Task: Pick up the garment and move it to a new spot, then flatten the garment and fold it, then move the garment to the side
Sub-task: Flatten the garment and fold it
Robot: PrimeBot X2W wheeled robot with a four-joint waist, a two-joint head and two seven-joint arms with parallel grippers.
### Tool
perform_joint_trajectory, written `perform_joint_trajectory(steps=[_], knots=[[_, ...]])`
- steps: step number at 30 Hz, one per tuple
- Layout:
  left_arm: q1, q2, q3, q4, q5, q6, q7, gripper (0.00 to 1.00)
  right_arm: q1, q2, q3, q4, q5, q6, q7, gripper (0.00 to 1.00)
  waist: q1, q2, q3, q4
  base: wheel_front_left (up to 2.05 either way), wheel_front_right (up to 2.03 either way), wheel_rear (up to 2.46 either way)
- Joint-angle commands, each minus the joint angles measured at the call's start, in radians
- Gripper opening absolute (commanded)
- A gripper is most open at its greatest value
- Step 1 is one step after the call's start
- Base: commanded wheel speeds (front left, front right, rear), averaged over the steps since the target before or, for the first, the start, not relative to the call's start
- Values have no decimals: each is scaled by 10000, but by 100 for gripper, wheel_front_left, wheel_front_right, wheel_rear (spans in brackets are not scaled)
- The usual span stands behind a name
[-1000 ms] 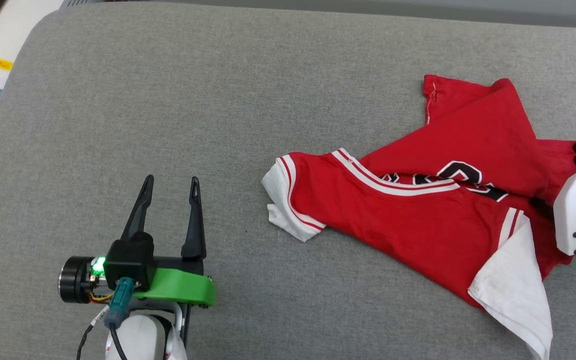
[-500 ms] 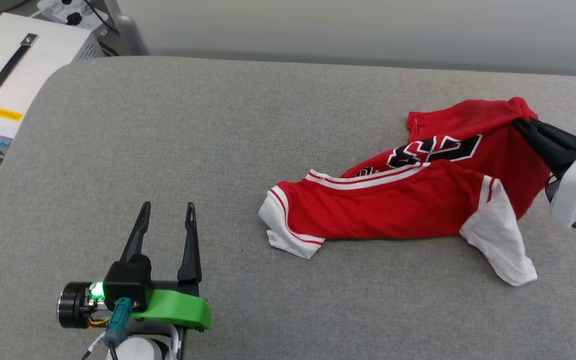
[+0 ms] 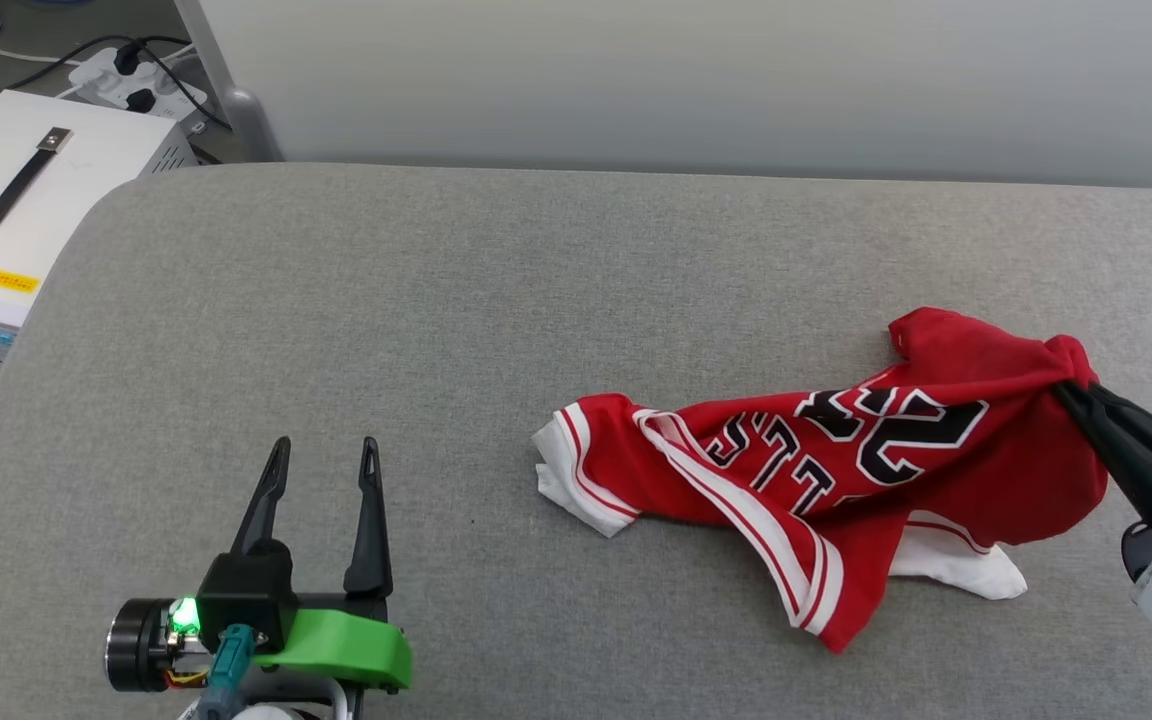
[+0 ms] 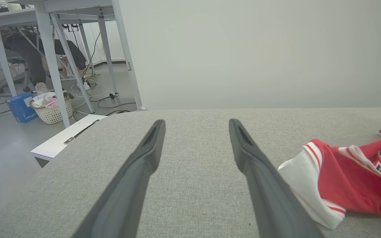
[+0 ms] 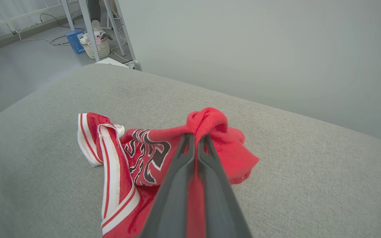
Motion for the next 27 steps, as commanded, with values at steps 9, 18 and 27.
perform_joint_trajectory(steps=[9, 18, 27], knots=[[-222, -31, -57, -140, 67, -39, -59, 100, -661, 446, -901, -97, -704, -6, 393, 0, 0, -1, 544, -61, 0, 0, 0], [-1234, -35, -425, -180, -56, -20, -59, 100, -4318, 80, 58, 2929, -1143, -6, 480, 0, 0, -1, 1925, 498, 0, 0, 0], [-1697, -36, -732, -105, -306, 202, -59, 100, -6445, 562, 1743, 8504, -1258, -6, 1290, 0, 0, -1, 2571, 991, 0, 0, 0]])
